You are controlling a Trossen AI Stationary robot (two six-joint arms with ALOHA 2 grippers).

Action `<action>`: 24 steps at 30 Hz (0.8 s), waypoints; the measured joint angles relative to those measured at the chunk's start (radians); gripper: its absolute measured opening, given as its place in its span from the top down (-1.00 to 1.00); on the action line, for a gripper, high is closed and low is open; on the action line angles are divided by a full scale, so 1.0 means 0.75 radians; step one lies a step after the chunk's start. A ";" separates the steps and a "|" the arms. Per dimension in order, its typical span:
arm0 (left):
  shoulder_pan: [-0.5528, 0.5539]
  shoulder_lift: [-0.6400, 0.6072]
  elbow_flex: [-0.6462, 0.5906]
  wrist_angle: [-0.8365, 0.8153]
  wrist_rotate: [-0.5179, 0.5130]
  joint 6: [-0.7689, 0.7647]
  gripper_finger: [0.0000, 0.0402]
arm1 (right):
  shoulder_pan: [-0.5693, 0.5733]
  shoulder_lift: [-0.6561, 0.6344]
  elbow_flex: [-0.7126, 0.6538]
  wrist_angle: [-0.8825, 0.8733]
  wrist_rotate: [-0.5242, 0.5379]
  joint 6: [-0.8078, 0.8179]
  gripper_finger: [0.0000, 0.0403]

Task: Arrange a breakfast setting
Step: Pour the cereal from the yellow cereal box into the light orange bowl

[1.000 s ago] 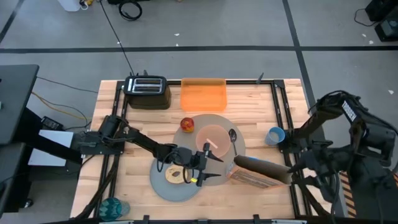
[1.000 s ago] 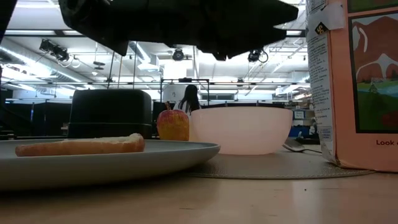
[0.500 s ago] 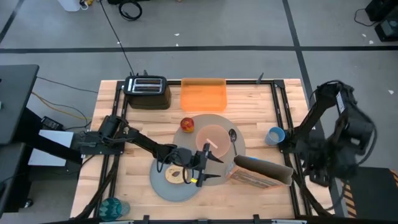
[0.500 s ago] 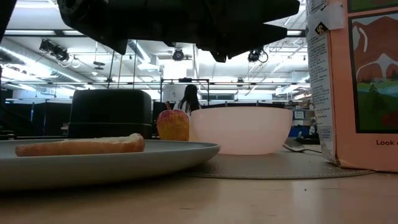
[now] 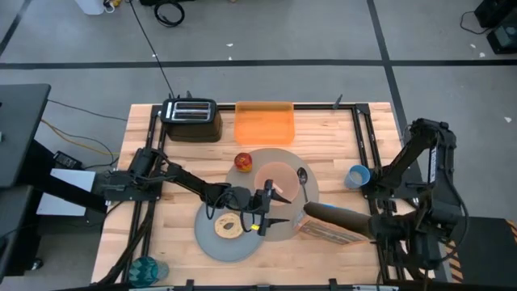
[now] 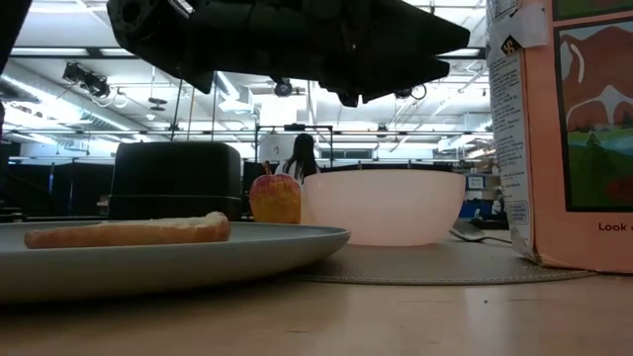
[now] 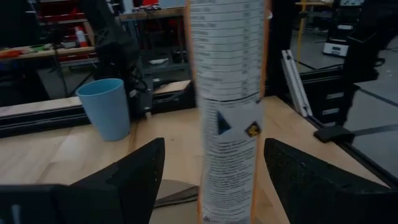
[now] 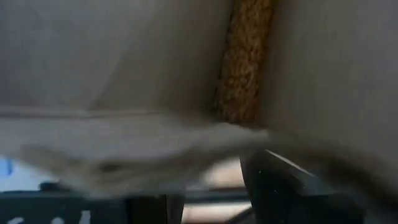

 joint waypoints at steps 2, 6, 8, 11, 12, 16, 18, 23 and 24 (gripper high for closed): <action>-0.001 0.000 0.000 -0.001 0.045 -0.001 -0.41 | 0.000 0.014 0.001 -0.002 0.051 -0.003 0.25; -0.020 0.000 0.000 0.034 0.104 0.000 -0.38 | 0.001 0.020 0.001 -0.025 0.164 -0.019 0.25; -0.036 0.000 0.000 0.049 0.106 0.000 -0.35 | 0.000 0.021 0.001 -0.027 0.219 -0.055 0.25; -0.065 0.000 0.000 0.064 0.105 0.000 -0.31 | -0.002 0.020 0.001 -0.032 0.308 -0.119 0.25; -0.077 0.000 -0.001 0.068 0.102 0.000 -0.30 | -0.003 0.020 0.001 -0.035 0.335 -0.138 0.25; -0.130 0.000 0.014 0.072 0.040 0.034 -0.26 | -0.004 0.023 0.001 -0.093 0.399 -0.148 0.25; -0.154 0.000 0.031 0.076 -0.016 0.069 -0.25 | -0.004 0.030 0.001 -0.128 0.400 -0.134 0.24; -0.175 0.000 0.063 0.065 -0.171 0.140 -0.24 | 0.014 0.037 -0.027 -0.142 0.405 -0.049 0.14; -0.171 0.000 0.067 0.061 -0.184 0.140 -0.24 | 0.020 0.037 -0.045 -0.146 0.404 -0.022 0.11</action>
